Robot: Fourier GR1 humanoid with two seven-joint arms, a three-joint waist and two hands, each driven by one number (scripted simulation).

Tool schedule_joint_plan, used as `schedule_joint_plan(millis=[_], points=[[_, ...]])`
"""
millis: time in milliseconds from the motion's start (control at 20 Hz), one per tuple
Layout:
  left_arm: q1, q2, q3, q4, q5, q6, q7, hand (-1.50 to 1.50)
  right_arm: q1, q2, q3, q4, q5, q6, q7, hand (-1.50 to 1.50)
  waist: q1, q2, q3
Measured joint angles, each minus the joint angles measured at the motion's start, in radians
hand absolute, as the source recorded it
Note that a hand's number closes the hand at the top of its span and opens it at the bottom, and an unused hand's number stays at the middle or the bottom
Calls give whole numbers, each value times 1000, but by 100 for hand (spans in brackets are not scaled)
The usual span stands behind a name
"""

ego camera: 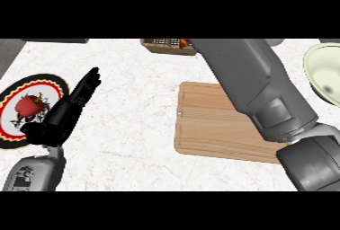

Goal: Pick the croissant from the cutting board and place it in the basket

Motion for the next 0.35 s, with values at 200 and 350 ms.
schedule_joint_plan(millis=[200,350], points=[[-9,-1,4,6,-1,0,11,0,3,-2,-68,-42,-72,6,-61,-150,-6,-3,0],[3,0,7,11,-3,-1,-1,0,13,-12,-124,-85,-134,16,-77,-150,-14,-7,0]])
